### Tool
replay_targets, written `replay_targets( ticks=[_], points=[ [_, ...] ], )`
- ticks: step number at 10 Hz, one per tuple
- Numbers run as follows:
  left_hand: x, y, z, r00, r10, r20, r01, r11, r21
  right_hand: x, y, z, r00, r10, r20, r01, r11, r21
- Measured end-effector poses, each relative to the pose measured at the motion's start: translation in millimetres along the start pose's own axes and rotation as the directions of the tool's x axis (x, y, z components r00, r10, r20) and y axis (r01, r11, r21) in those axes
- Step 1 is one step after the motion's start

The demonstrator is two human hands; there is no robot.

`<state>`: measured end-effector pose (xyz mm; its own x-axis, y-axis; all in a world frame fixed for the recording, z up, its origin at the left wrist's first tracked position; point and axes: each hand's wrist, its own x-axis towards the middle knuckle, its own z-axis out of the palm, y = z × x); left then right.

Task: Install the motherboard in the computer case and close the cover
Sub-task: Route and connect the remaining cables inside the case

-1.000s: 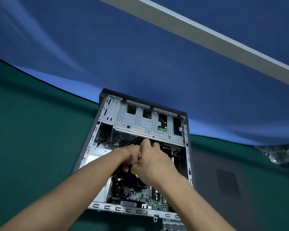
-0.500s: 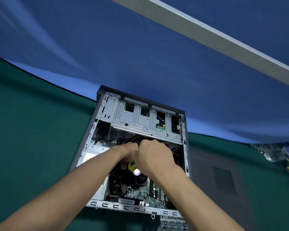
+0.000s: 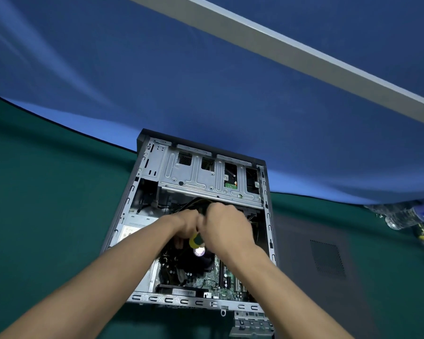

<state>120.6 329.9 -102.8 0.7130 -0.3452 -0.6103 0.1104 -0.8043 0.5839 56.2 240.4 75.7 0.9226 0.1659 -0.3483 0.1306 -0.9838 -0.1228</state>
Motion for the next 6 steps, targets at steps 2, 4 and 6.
replay_targets(
  ticks=[2,4,6],
  points=[
    [-34.6,21.0,-14.0,0.995,-0.032,0.098,0.032,0.999,-0.003,-4.9,52.1,4.0,0.972,0.197,-0.125,-0.169,0.963,0.209],
    [-47.7,34.6,-3.2,0.986,-0.134,-0.100,0.141,0.987,0.070,-16.4,119.4,-1.6,0.921,0.347,-0.176,-0.199,0.808,0.554],
    [-56.5,70.9,1.2,0.878,-0.168,-0.447,0.239,0.965,0.108,-24.4,189.4,-0.6,0.906,0.424,0.003,-0.169,0.355,0.920]
  ],
)
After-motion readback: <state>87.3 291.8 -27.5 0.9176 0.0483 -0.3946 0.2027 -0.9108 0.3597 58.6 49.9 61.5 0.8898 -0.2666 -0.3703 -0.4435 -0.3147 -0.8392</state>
